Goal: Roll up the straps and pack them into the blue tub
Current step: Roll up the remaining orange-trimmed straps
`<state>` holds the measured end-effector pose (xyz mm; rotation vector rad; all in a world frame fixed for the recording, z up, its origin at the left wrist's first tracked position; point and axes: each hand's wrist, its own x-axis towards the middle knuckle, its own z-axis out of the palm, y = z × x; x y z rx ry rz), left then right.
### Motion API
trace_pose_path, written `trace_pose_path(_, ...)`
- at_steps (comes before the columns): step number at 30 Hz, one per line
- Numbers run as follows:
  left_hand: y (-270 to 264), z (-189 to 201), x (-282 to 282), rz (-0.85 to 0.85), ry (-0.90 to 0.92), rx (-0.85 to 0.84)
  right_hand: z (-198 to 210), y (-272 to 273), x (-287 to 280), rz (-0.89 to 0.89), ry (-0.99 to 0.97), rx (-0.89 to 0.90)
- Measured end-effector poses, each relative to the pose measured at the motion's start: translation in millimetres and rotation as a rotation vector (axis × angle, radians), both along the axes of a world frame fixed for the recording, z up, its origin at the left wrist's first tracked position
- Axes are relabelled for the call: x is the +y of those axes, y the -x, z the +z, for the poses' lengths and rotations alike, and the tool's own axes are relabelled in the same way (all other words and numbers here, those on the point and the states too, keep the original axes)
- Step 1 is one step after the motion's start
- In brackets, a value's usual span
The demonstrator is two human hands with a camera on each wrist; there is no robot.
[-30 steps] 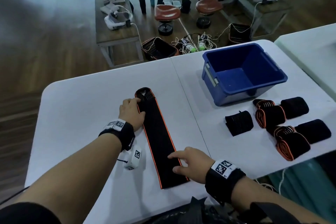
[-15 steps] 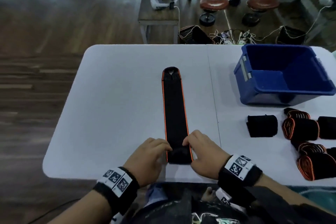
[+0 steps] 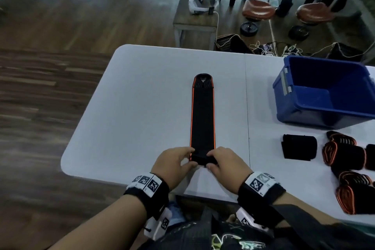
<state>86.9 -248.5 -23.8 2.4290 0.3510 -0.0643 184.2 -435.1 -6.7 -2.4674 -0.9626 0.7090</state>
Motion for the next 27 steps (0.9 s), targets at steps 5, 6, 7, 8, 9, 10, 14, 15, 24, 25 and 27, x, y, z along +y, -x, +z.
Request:
trace_pose_path(5, -16.8, 4.3, 3.3, 0.124, 0.107, 0.109, -1.3, -12.2, 7.6, -0.213, -0.013, 0.124)
trace_pose_path(6, -19.6, 5.8, 3.7, 0.129, 0.118, 0.121, -2.6, -14.3, 9.5, -0.243, -0.015, 0.139)
trace_pose_path(7, -22.0, 7.7, 4.0, 0.133, 0.127, 0.126, -4.0, -16.1, 11.2, -0.263, -0.02, 0.15)
trace_pose_path(8, -23.6, 9.4, 4.2, 0.133, 0.132, 0.127, -5.0, -17.4, 12.6, -0.271, -0.023, 0.153)
trace_pose_path(9, -24.9, 10.3, 4.2, 0.128, 0.135, 0.129, -5.6, -18.4, 13.7, -0.268, -0.019, 0.151)
trace_pose_path(10, -25.6, 11.1, 3.9, 0.121, 0.137, 0.131, -5.5, -18.7, 14.5, -0.256, -0.011, 0.146)
trace_pose_path(14, -26.7, 10.2, 5.3, 0.092, 0.109, 0.144, -0.5, -19.0, 16.9, -0.214, 0.017, 0.134)
trace_pose_path(15, -26.8, 10.1, 5.7, 0.083, 0.109, 0.15, 1.1, -19.8, 18.1, -0.209, 0.023, 0.132)
trace_pose_path(24, -30.3, 9.1, 7.3, -0.035, -0.072, 0.15, 12.3, -30.4, 28.3, -0.133, 0.111, 0.046)
trace_pose_path(25, -30.3, 8.1, 8.8, -0.035, -0.071, 0.13, 12.5, -30.4, 29.4, -0.125, 0.111, 0.041)
trace_pose_path(27, -29.7, 5.5, 12.4, -0.05, -0.083, 0.093, 11.9, -31.7, 30.2, -0.123, 0.109, 0.043)
